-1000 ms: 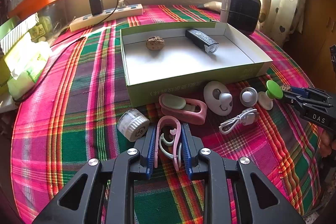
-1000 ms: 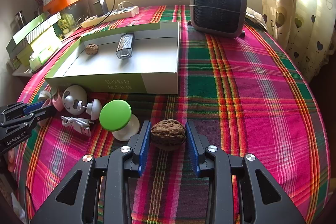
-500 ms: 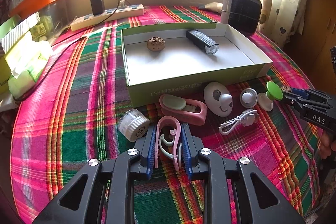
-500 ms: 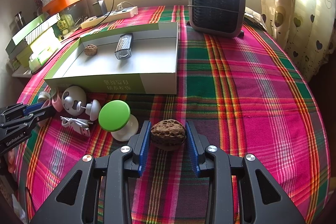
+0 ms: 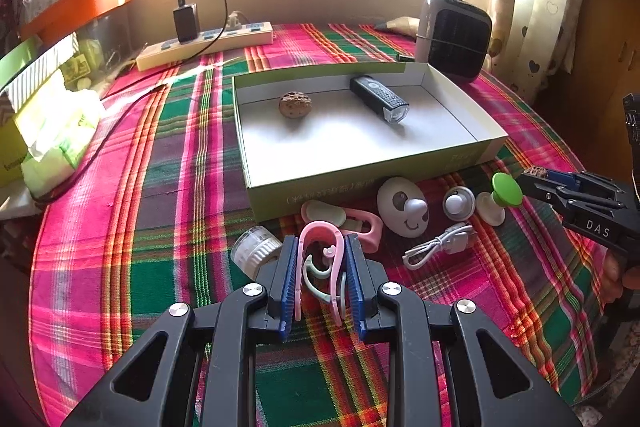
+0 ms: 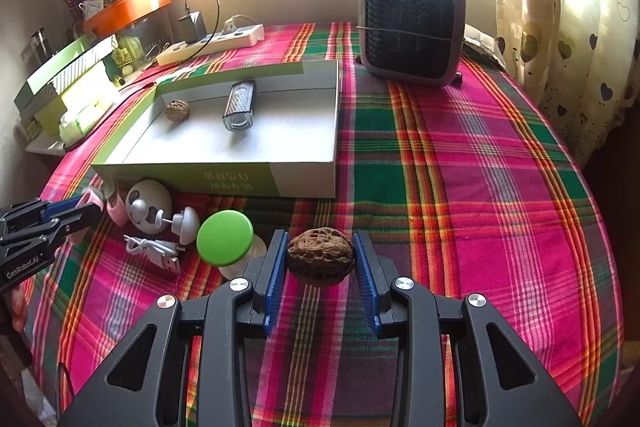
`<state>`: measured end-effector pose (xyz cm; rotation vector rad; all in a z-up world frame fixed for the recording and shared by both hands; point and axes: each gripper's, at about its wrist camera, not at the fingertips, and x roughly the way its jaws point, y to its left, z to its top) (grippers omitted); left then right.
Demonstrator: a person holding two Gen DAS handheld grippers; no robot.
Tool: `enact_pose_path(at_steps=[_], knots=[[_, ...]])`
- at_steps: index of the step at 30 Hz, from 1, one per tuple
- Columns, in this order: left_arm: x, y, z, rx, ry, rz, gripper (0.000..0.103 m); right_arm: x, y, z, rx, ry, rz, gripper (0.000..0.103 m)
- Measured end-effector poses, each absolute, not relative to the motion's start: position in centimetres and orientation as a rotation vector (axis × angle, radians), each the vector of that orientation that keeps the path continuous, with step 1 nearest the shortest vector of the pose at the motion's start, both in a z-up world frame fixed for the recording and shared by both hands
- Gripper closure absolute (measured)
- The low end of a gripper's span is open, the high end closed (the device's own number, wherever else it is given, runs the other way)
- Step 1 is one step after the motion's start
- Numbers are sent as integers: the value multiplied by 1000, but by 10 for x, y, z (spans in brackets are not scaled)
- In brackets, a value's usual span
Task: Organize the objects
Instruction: 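Lift and carry the walnut in the right tool and pink clip in the left tool over the box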
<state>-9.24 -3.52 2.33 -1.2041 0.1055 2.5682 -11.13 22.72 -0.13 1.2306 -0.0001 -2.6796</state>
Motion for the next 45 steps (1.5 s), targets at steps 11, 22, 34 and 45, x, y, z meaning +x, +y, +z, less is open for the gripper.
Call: enact_pose_path(at_steps=[11, 22, 34, 45], knots=[[-102, -30, 37, -1177, 92, 2564, 82, -116, 224, 13, 1184, 14, -2681, 69], [-128, -12, 48, -1161, 95, 2538, 82, -138, 215, 31, 1128, 45, -2665, 69], [-170, 9, 54, -1154, 102, 2509, 82, -181, 203, 35, 1120, 82, -2618, 69], [-209, 21, 47, -1196, 76, 2485, 82, -223, 189, 28, 1144, 137, -2582, 69]])
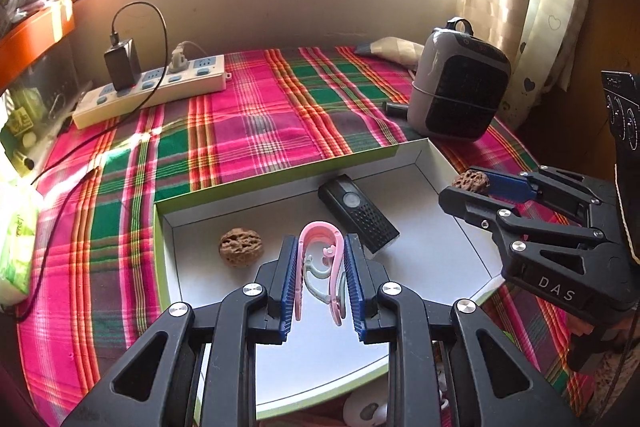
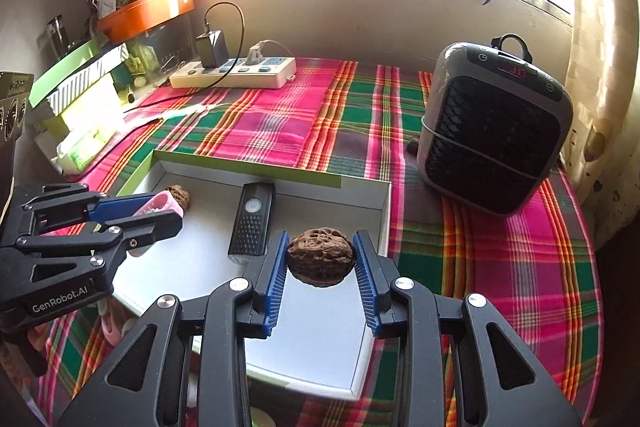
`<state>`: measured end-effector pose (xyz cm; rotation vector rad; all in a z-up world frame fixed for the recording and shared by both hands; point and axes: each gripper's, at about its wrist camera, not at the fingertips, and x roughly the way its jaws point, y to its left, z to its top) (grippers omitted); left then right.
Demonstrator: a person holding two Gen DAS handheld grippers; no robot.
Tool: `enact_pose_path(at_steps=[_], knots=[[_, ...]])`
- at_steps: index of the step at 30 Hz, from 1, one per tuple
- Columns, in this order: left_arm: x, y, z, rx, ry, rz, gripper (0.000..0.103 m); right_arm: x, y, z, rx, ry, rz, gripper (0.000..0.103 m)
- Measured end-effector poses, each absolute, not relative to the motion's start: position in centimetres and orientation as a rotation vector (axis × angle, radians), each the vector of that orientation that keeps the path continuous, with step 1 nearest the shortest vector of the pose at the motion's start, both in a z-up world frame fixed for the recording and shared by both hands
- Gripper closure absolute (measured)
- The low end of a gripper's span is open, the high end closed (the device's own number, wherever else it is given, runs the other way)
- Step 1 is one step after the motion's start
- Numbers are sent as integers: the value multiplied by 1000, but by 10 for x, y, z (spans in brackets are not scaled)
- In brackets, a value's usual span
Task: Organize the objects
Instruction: 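Lift and carry the walnut in the right tool and pink clip in the left tool over the box, then lower into the box and open the left tool releasing the pink clip while the right tool releases the walnut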
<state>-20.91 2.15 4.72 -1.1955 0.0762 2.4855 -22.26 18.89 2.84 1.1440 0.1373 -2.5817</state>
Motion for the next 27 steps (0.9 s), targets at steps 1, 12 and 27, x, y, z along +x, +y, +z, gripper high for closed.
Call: enact_pose_path(at_steps=[1, 12, 27], knots=[[-212, 23, 46, -1197, 81, 2486, 82, -226, 187, 27, 1150, 143, -2575, 69], [-245, 29, 25, -1278, 66, 2475, 82, -258, 181, 9, 1212, 165, -2538, 69], [-261, 34, 12, -1321, 76, 2468, 82, -275, 171, -6, 1241, 196, -2512, 69]])
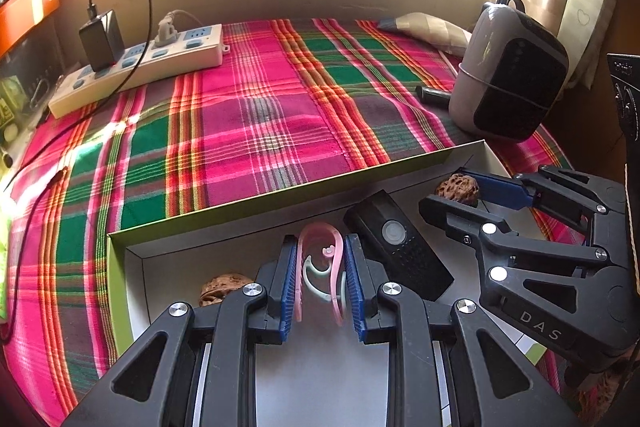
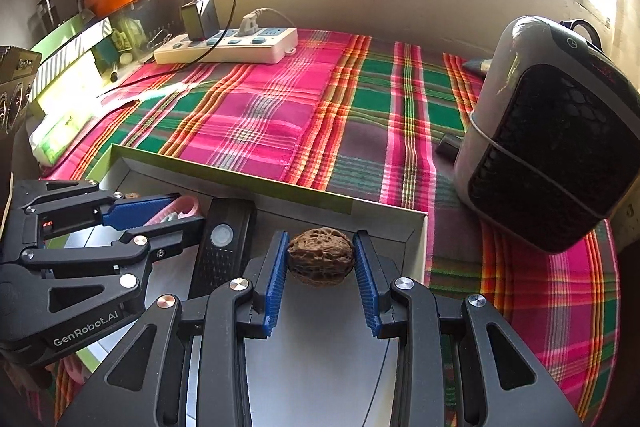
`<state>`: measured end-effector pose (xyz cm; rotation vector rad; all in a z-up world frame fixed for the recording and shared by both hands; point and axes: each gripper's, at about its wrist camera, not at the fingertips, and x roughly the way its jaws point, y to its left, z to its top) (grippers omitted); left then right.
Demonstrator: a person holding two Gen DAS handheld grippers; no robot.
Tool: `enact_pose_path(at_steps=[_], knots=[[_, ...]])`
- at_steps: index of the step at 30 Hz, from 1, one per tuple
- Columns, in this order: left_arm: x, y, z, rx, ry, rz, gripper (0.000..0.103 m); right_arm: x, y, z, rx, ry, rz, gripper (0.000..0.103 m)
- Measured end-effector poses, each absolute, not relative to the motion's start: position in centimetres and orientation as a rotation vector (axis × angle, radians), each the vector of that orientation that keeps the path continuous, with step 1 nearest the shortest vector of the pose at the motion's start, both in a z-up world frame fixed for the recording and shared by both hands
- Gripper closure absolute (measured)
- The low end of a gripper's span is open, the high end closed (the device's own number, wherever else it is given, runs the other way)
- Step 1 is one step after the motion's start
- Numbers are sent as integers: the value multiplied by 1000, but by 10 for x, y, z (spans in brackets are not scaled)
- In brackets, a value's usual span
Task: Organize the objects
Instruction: 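Lower into the box and open the left tool releasing the pink clip while the right tool releases the walnut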
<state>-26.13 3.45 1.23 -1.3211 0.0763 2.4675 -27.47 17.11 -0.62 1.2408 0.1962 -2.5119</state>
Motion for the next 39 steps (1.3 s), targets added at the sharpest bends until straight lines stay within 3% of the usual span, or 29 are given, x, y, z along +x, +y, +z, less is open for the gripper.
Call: enact_pose_path(at_steps=[23, 36, 39], knots=[[-264, 37, 12, -1333, 93, 2468, 81, -278, 166, -10, 1276, 267, -2514, 69], [-264, 34, 12, -1341, 85, 2473, 73, -277, 167, -9, 1276, 266, -2527, 68], [-263, 34, 12, -1343, 84, 2474, 72, -276, 167, -8, 1272, 259, -2528, 64]])
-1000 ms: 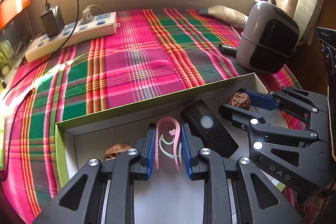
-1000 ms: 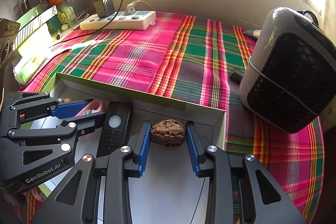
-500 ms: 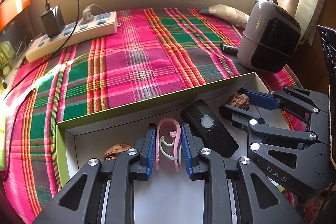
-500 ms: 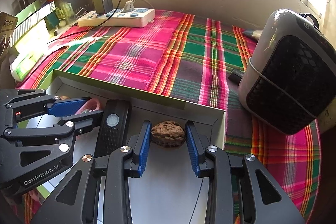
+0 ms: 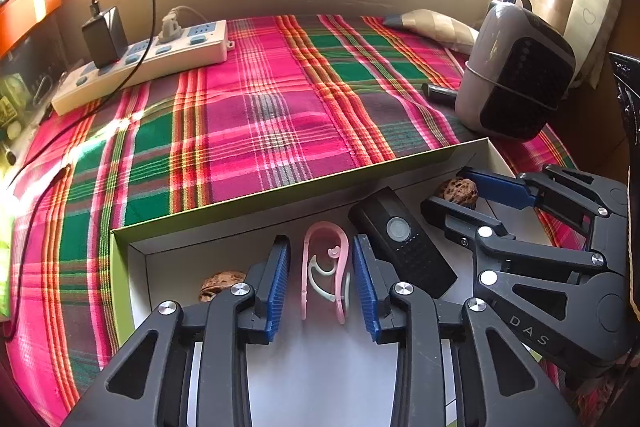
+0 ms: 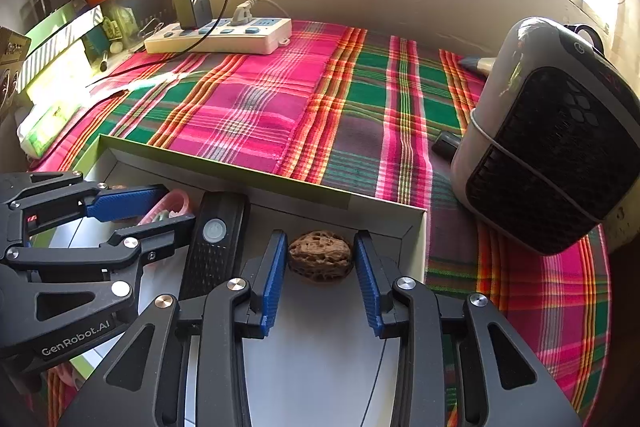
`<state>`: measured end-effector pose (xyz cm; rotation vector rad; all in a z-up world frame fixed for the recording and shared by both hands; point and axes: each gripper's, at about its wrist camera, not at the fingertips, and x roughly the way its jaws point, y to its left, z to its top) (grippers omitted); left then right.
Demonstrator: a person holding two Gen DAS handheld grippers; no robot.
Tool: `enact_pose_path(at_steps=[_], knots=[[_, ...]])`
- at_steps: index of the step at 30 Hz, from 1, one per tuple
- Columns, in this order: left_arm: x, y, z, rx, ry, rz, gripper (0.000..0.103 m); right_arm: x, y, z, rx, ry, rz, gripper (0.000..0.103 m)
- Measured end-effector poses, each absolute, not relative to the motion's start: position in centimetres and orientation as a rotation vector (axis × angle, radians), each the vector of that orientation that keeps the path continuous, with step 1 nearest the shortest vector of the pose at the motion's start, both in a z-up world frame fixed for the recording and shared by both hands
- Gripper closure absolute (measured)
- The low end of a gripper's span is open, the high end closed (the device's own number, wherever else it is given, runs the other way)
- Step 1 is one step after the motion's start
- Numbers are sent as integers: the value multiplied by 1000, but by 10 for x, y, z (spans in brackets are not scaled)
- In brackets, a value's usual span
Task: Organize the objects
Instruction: 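Lower into the box and open the left tool releasing the pink clip while the right tool releases the walnut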
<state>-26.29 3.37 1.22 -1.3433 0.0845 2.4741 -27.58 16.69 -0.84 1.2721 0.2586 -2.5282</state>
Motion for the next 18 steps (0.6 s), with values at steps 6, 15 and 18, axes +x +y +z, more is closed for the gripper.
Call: enact_pose_path(at_steps=[6, 15, 18], knots=[[-260, 31, 16, -1336, 74, 2484, 70, -273, 166, -7, 1268, 258, -2540, 60], [-252, 25, 21, -1326, 51, 2499, 68, -265, 168, 0, 1250, 243, -2563, 60], [-247, 23, 23, -1322, 43, 2501, 68, -261, 168, 3, 1242, 235, -2571, 60]])
